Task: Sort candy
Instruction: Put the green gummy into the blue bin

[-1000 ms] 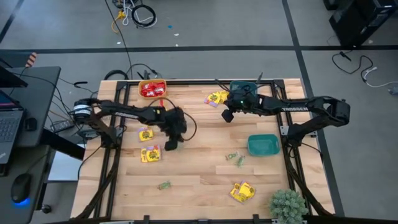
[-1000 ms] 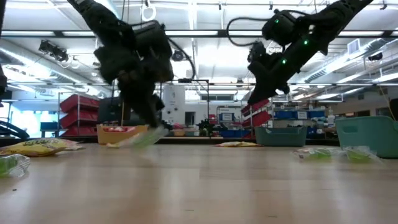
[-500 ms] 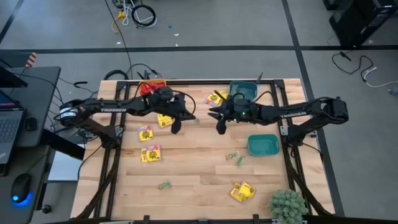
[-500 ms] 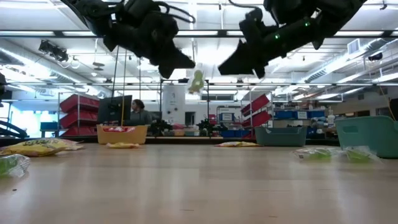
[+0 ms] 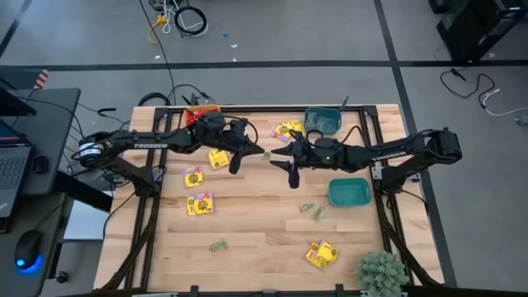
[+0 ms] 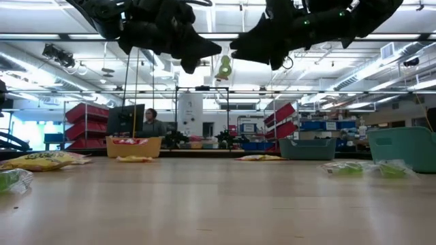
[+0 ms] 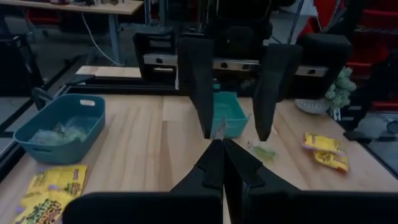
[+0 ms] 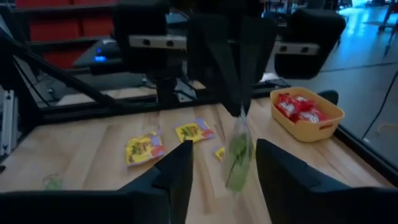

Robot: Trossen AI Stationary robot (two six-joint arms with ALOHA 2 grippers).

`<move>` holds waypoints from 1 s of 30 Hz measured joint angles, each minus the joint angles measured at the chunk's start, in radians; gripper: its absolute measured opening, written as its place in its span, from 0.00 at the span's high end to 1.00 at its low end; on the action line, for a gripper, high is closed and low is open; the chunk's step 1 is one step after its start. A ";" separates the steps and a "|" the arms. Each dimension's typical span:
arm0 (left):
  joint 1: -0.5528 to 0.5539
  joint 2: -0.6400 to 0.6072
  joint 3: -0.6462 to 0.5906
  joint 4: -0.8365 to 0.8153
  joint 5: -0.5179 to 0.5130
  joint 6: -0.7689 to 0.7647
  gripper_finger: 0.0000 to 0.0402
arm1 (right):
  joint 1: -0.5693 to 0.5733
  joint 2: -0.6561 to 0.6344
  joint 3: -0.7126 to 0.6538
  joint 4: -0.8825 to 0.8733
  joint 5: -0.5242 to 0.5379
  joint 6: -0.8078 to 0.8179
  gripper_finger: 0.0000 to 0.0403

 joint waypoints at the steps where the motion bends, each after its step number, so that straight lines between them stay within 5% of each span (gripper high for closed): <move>1: 0.000 0.000 0.000 0.002 0.008 0.000 1.00 | 0.000 0.000 0.000 0.003 0.001 0.001 0.63; 10: 0.000 0.000 0.000 0.021 -0.005 -0.040 0.99 | -0.003 0.000 0.000 0.024 0.005 -0.037 0.98; 20: 0.000 0.000 0.000 0.018 -0.092 0.049 0.84 | -0.055 -0.038 0.000 -0.048 0.096 -0.023 1.00; 30: 0.027 -0.016 0.000 -0.027 -0.248 0.083 0.71 | -0.241 -0.178 0.000 -0.400 0.332 0.080 1.00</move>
